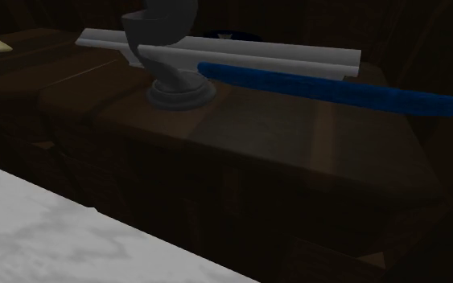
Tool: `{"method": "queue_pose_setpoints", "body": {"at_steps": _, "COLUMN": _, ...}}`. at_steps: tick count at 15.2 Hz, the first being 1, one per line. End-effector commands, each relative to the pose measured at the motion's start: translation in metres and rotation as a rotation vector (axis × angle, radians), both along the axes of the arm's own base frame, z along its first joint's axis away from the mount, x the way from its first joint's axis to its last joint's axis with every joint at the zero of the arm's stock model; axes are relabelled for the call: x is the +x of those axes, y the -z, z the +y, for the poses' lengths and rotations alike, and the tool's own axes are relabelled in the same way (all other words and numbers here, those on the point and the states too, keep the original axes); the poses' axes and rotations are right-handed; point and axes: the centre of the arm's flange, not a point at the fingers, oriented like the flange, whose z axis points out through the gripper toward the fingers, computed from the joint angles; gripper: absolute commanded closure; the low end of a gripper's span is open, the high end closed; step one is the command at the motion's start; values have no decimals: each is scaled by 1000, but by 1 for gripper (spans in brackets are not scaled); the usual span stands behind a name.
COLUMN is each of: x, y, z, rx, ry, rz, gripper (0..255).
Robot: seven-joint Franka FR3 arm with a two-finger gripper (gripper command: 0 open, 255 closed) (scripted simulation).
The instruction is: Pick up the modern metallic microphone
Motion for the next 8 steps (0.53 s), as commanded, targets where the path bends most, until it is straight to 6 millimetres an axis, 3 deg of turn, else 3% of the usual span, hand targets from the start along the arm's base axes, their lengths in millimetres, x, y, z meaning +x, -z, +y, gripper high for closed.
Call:
{"method": "queue_pose_setpoints", "body": {"at_steps": 1, "x": 0, "y": -12, "z": -1, "rx": -1, "ry": 0, "rz": -3, "gripper": 255}}
{"method": "queue_pose_setpoints", "body": {"at_steps": 6, "x": 0, "y": -38, "z": -1, "rx": -1, "ry": 0, "rz": -3, "gripper": 255}}
{"method": "queue_pose_setpoints", "body": {"at_steps": 8, "x": 0, "y": -39, "z": -1, "rx": -1, "ry": 0, "rz": -3, "gripper": 255}}
